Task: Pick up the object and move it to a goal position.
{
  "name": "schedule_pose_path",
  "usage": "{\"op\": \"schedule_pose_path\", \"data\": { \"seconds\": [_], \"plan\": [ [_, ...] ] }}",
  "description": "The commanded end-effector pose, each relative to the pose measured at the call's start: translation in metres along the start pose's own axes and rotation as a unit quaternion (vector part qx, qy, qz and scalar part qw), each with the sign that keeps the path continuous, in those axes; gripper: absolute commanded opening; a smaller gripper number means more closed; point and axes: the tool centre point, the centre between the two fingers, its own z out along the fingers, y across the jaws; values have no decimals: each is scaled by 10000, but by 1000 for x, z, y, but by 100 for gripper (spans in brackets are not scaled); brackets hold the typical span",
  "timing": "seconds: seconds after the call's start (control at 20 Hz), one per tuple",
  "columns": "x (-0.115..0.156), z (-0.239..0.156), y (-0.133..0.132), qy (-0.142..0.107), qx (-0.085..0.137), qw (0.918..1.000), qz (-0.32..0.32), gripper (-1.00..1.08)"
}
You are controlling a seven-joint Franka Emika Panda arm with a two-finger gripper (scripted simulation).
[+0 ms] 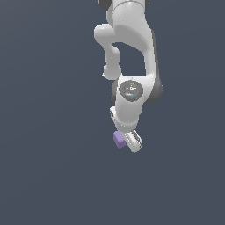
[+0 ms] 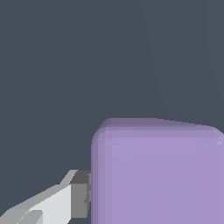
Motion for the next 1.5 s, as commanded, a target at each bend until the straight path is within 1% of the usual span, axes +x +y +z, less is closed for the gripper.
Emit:
{"op": "schedule_pose_path", "data": {
  "seconds": [0.0,0.35,0.75,1.05,1.45],
  "plan": [
    [-17,-12,-19,2,0,10000,2,-100],
    [-61,-43,-67,4,-2,10000,3,-100],
    [-96,-67,-108,1,-2,10000,1,-100],
    [-113,-80,-130,-2,-1,10000,0,-100],
    [-124,-88,-144,-5,-1,10000,-2,-100]
  ]
}}
